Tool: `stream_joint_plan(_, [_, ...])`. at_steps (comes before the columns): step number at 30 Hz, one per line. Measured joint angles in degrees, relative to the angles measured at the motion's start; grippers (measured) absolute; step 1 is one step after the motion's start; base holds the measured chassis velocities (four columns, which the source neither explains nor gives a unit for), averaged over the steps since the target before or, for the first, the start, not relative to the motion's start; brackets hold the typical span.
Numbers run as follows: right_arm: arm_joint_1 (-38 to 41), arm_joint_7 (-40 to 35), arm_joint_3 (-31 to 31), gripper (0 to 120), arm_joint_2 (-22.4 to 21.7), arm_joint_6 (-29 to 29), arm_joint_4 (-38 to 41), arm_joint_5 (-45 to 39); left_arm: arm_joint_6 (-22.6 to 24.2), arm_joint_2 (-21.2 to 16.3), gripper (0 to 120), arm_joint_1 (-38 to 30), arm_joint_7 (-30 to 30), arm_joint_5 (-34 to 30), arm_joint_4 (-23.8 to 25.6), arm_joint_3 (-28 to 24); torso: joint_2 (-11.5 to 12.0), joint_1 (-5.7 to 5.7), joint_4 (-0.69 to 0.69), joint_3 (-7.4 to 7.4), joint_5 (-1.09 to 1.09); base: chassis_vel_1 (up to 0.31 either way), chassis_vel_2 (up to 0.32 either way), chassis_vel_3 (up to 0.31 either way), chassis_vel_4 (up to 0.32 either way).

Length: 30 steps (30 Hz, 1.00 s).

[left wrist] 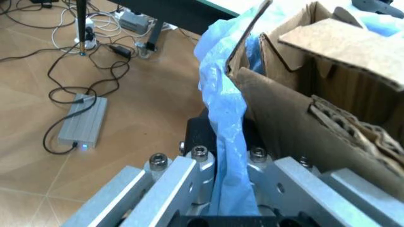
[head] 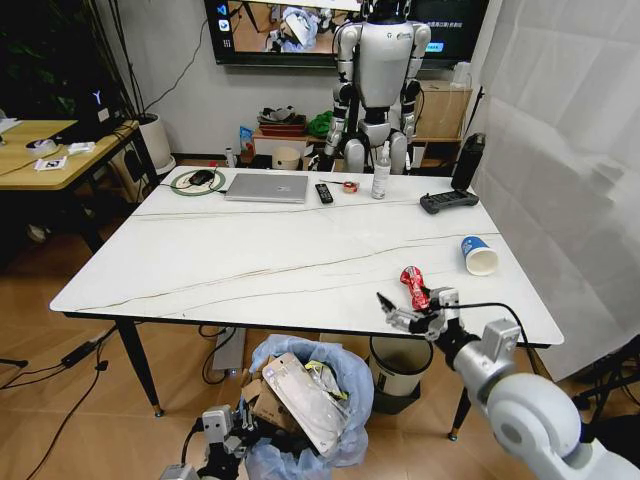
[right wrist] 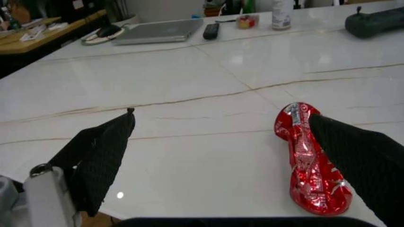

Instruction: Pick up the trash bin and place the trash from the table into it.

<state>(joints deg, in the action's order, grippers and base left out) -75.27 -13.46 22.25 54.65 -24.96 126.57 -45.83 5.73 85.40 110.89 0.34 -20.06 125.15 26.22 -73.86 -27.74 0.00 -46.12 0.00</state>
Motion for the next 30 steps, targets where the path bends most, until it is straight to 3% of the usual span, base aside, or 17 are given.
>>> stream_joint_plan(30, [8.62, -1.69, -1.2, 100, 2.09, -9.33, -12.43, -0.34, -0.06, 0.33, 0, 0.01, -0.01, -0.12, -0.01, 0.48, 0.0, 0.0, 0.0, 0.01, 0.0, 0.0, 0.0, 0.0, 0.0])
